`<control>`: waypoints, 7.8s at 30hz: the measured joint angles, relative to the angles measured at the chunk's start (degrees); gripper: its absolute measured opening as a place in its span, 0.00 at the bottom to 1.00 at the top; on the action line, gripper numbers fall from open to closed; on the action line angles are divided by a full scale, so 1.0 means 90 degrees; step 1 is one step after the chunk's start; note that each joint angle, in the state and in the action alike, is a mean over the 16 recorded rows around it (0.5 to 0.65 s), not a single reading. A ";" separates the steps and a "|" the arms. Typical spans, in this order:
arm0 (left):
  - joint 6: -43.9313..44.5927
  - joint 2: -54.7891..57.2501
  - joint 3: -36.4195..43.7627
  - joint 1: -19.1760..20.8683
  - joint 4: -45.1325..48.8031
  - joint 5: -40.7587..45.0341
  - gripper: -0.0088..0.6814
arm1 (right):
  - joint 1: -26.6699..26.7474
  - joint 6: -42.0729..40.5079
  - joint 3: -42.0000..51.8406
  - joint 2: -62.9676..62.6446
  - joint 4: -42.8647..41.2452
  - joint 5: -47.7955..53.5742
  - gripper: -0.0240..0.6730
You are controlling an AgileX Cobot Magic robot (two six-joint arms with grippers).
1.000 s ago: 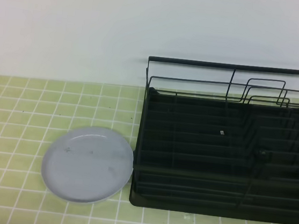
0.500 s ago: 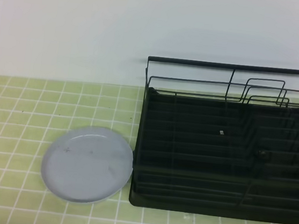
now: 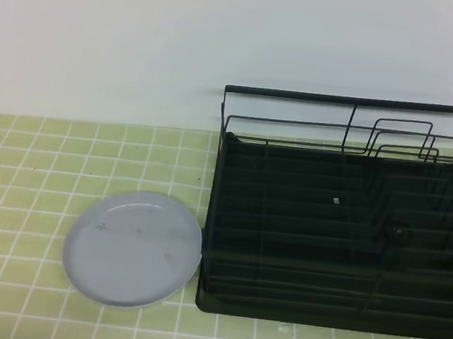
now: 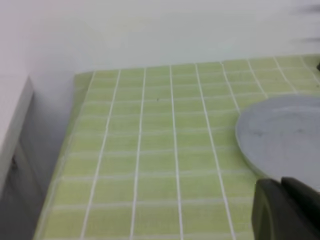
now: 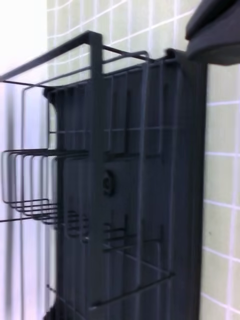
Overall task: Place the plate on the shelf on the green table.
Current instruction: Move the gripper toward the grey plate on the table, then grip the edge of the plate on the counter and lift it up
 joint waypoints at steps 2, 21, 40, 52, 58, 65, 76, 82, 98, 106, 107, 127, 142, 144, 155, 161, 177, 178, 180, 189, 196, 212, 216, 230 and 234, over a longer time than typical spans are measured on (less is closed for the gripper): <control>0.0010 0.0000 0.0000 0.0000 0.0049 -0.0366 0.01 | 0.0000 0.0000 0.0000 0.0000 0.0000 -0.0243 0.03; 0.0078 0.0000 0.0000 0.0000 0.0052 -0.4828 0.01 | 0.0000 0.0580 0.0006 0.0000 0.0038 -0.2832 0.03; 0.0729 0.0000 -0.1534 0.0000 -0.0434 -0.1836 0.01 | 0.0000 0.1123 -0.0162 0.0001 0.0007 -0.2440 0.03; 0.0165 0.0198 -0.2471 0.0000 -0.0891 0.1523 0.01 | 0.0000 0.0133 -0.1378 0.0092 -0.0133 0.0302 0.03; -0.0329 0.1061 -0.3245 0.0000 -0.0817 0.2937 0.01 | 0.0000 -0.1015 -0.1740 0.0292 0.0326 0.1399 0.03; -0.0525 0.3061 -0.4442 0.0000 -0.0485 0.4274 0.15 | 0.0007 -0.1939 -0.1786 0.0524 0.0957 0.1677 0.03; 0.0010 0.6660 -0.5874 0.0000 -0.0997 0.4562 0.68 | 0.0021 -0.2130 -0.1786 0.0595 0.1126 0.1734 0.03; 0.0440 0.8162 -0.6320 0.0000 -0.1393 0.4094 0.78 | 0.0022 -0.2131 -0.1786 0.0592 0.1186 0.1675 0.03; 0.1097 0.9910 -0.6589 0.0000 -0.2098 0.2628 0.56 | 0.0022 -0.2132 -0.1786 0.0592 0.1357 0.1568 0.03; 0.1290 1.0531 -0.6758 0.0000 -0.2214 0.2252 0.68 | 0.0022 -0.2131 -0.1786 0.0592 0.1380 0.1583 0.03; 0.1328 1.0623 -0.6794 0.0000 -0.2227 0.2230 0.70 | 0.0022 -0.2131 -0.1786 0.0592 0.1381 0.1583 0.03; 0.2012 1.1992 -0.7588 0.0000 -0.2290 0.2805 0.71 | 0.0022 -0.2142 -0.1786 0.0592 0.1387 0.1552 0.03; 0.1951 1.2061 -0.7609 0.0000 -0.2180 0.2982 0.59 | 0.0022 -0.2141 -0.1786 0.0592 0.1387 0.1527 0.03; 0.1950 1.2061 -0.7609 0.0000 -0.2122 0.2982 0.57 | 0.0022 -0.2142 -0.1786 0.0592 0.1387 0.1529 0.03; 0.1927 1.2061 -0.7609 0.0000 -0.1845 0.3143 0.51 | 0.0022 -0.2142 -0.1786 0.0592 0.1387 0.1501 0.03; 0.1894 1.2061 -0.7609 0.0000 -0.1832 0.3226 0.43 | 0.0022 -0.2142 -0.1786 0.0592 0.1387 0.1500 0.03; 0.1894 1.2061 -0.7609 0.0000 -0.1981 0.2921 0.45 | 0.0022 -0.2142 -0.1778 0.0592 0.1387 0.1494 0.03; 0.1901 1.2061 -0.7609 0.0000 -0.1982 0.2890 0.46 | 0.0022 -0.2142 -0.1777 0.0592 0.1389 0.1493 0.03; 0.1906 1.2061 -0.7610 0.0000 -0.1982 0.2865 0.48 | 0.0022 -0.2142 -0.1776 0.0592 0.1397 0.1491 0.03; 0.2022 1.2061 -0.7613 -0.0034 -0.1966 0.2966 0.51 | 0.0022 -0.2142 -0.1775 0.0592 0.1442 0.1481 0.03; 0.2115 1.2061 -0.7614 -0.0064 -0.1981 0.2923 0.45 | 0.0022 -0.2142 -0.1775 0.0592 0.1481 0.1423 0.03; 0.2220 1.2162 -0.7663 -0.0071 -0.2525 0.2597 0.46 | 0.0022 -0.2141 -0.1775 0.0592 0.1508 0.1397 0.03; 0.2232 1.2183 -0.7670 -0.0073 -0.2638 0.2699 0.53 | 0.0022 -0.2142 -0.1775 0.0592 0.1511 0.1433 0.03; 0.2288 1.2250 -0.7678 -0.0074 -0.2414 0.2756 0.60 | 0.0022 -0.2141 -0.1772 0.0592 0.1557 0.1400 0.03; 0.2303 1.2294 -0.7692 -0.0074 -0.2359 0.2815 0.60 | 0.0022 -0.2141 -0.1770 0.0592 0.1569 0.1366 0.03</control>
